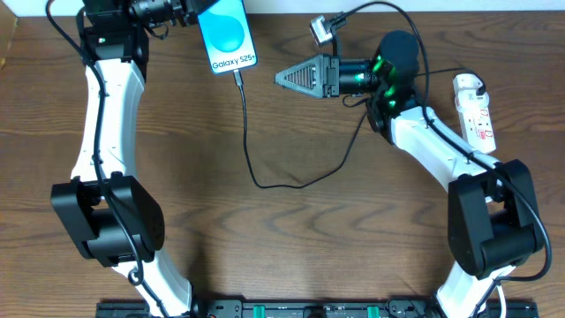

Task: Plug charger to phone and switch on socket
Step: 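Open the right gripper and retract it rightward, then lower the phone flat onto the table center with the left gripper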

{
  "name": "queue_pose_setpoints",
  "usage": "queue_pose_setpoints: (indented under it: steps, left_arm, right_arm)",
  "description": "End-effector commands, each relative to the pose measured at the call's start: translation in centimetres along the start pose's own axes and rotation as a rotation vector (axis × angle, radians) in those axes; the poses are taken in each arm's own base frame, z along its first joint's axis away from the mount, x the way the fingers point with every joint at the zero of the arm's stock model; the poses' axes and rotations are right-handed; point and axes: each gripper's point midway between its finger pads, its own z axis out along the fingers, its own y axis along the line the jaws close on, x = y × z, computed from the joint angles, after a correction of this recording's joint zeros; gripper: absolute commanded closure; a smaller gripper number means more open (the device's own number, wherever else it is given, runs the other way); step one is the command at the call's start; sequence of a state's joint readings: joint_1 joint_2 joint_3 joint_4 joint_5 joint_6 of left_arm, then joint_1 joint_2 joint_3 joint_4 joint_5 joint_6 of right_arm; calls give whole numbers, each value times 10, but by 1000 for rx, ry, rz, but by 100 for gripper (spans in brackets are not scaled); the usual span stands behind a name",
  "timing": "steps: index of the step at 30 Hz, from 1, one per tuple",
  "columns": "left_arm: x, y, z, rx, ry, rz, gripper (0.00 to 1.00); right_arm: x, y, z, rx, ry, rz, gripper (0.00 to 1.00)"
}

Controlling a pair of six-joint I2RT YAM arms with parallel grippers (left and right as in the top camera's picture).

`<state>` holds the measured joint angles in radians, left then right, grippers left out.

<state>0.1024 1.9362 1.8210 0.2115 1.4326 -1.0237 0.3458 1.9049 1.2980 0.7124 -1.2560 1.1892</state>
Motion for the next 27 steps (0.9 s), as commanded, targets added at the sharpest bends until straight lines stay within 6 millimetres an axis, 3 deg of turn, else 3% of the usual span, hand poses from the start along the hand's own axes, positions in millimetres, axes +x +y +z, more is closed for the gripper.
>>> queue_pose_setpoints:
  steps: [1,5,12,16,21,24,27]
  left_arm:
    - [-4,-5,-8,2,-5,24,93]
    - [-4,-5,-8,2,-4,23,93]
    - [-1,2,-8,0,0,4,92]
    - [8,17,-6,-5,9,5,93]
    - [25,45,-1,-15,25,-24,93]
    - [44,70,6,-27,39,-52,92]
    - [67,110,14,-90,17,-152,93]
  right_arm:
    - [-6,-33,-12,118,-53,-37,1]
    - [14,-102,-31,399,-97,168,1]
    - [67,-164,-72,775,-83,424,6]
    - [94,-181,-96,946,-58,517,8]
    - [112,-189,-115,1069,-32,557,8]
    - [119,-189,-119,1090,-8,571,8]
    - [120,-169,-105,987,19,594,9]
